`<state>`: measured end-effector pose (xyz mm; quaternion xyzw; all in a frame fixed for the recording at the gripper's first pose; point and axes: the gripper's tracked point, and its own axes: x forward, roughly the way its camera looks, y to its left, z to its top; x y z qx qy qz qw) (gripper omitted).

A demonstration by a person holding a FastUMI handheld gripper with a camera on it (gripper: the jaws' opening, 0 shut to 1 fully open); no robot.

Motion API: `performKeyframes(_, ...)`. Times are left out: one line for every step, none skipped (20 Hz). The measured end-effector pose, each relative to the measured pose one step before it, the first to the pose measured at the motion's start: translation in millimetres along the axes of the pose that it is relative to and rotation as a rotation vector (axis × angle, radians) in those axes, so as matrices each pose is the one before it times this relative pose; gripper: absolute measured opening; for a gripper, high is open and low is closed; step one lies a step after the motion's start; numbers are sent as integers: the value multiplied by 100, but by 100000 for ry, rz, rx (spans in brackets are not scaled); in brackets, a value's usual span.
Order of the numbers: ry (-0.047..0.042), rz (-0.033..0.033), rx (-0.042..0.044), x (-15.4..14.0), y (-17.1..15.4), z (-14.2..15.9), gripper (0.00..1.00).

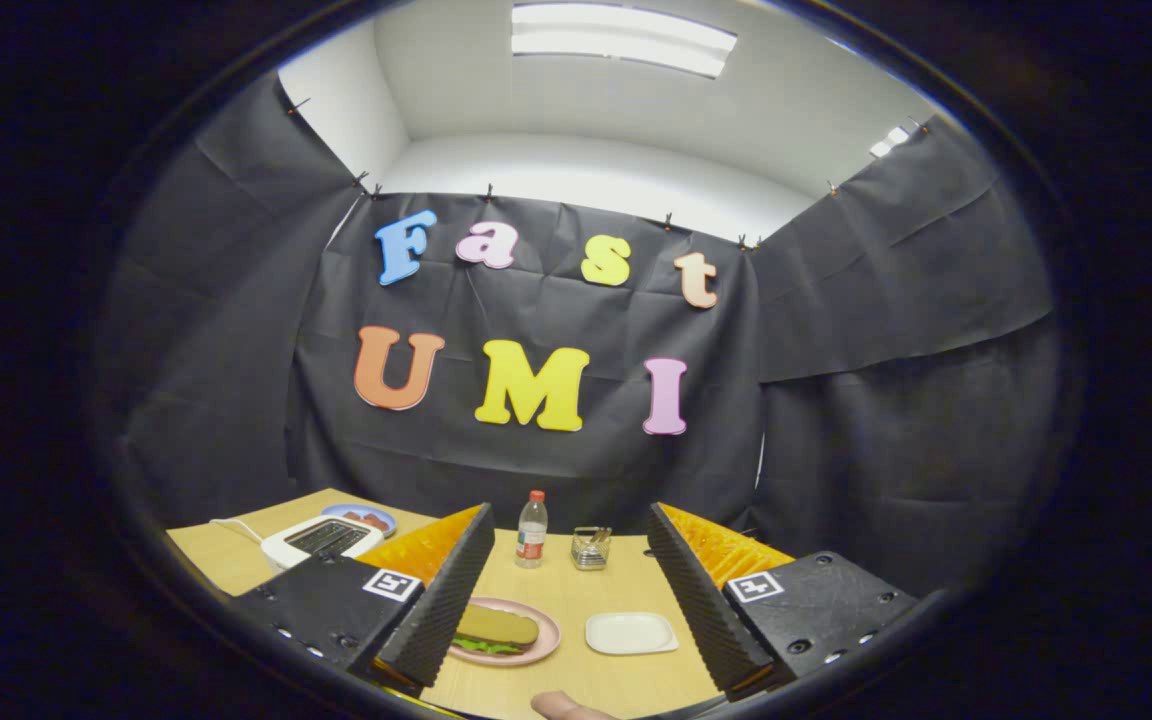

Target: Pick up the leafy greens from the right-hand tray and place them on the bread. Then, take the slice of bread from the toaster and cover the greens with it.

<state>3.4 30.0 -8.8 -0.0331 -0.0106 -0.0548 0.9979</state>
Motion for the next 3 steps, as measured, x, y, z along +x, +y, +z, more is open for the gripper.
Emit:
performKeyframes(-276,-416,929,248,-221,-104,95)
performKeyframes(91,-143,1331,68,-144,-108,95)
performKeyframes(635,-167,1287,157,-39,-409,95)
